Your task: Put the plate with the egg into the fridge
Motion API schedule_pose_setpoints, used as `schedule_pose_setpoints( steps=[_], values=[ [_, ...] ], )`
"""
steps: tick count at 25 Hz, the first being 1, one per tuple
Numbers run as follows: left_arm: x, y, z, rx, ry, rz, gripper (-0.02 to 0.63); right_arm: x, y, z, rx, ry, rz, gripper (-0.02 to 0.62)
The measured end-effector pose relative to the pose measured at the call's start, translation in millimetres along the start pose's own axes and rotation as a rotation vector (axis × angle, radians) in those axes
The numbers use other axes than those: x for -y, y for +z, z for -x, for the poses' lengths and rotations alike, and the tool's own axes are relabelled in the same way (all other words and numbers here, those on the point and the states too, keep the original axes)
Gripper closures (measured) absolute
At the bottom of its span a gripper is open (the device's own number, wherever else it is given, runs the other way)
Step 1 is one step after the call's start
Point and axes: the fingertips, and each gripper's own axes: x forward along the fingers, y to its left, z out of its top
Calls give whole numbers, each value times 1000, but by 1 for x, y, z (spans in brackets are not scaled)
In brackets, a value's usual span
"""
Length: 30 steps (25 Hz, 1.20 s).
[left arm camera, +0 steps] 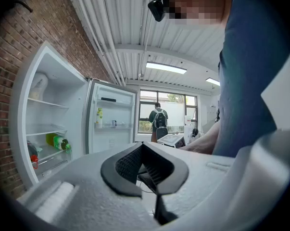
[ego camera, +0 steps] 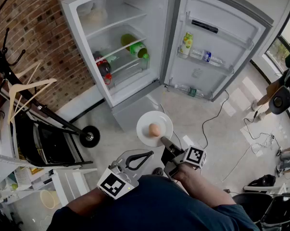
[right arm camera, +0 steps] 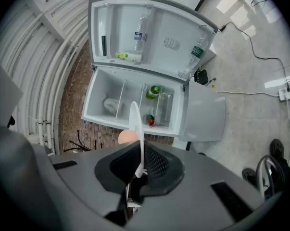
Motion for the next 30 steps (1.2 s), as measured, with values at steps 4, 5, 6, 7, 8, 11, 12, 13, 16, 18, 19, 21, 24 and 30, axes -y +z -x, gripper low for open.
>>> schedule_pose_setpoints(
  steps=[4, 5, 6, 7, 8, 11, 12, 13, 16, 18, 19, 21, 24, 30],
  values=[
    [1, 1, -3, -4, 5, 5, 603, -1, 2, 0, -6, 3, 2, 577],
    [1, 1, -3, -5, 6, 5, 603, 0, 3, 1, -8, 2, 3, 577],
    [1, 1, -4, -6, 8, 4, 603, 0, 3, 1, -10, 3, 3, 577],
    [2, 1, -5, -5, 10, 3, 603, 0, 4, 1, -12, 5, 1, 577],
    [2, 1, -6, -5, 13, 6, 603, 1, 5, 2, -14, 6, -2, 577],
    [3, 0, -10, -6, 23, 14, 603, 4, 9, 3, -14, 7, -12, 577],
    [4, -1, -12, -6, 25, 16, 603, 6, 11, 4, -10, 6, -14, 577],
    [4, -1, -14, -6, 27, 16, 603, 7, 13, 5, -7, 2, -15, 577],
    [6, -1, -21, -9, 35, 17, 603, 9, 18, 6, -10, 6, -31, 577],
    [8, -2, -26, -14, 43, 12, 603, 9, 20, 7, -21, 21, -46, 577],
    [9, -2, -29, -17, 49, 11, 603, 10, 23, 8, -28, 23, -43, 577],
    [11, -4, -35, -23, 64, 21, 603, 14, 29, 10, -39, 17, -30, 577],
    [10, -6, -42, -27, 91, 38, 603, 20, 38, 9, -53, 12, -21, 577],
    [4, -12, -55, -32, 124, 41, 603, 22, 50, -1, -77, 46, -46, 577]
  ],
)
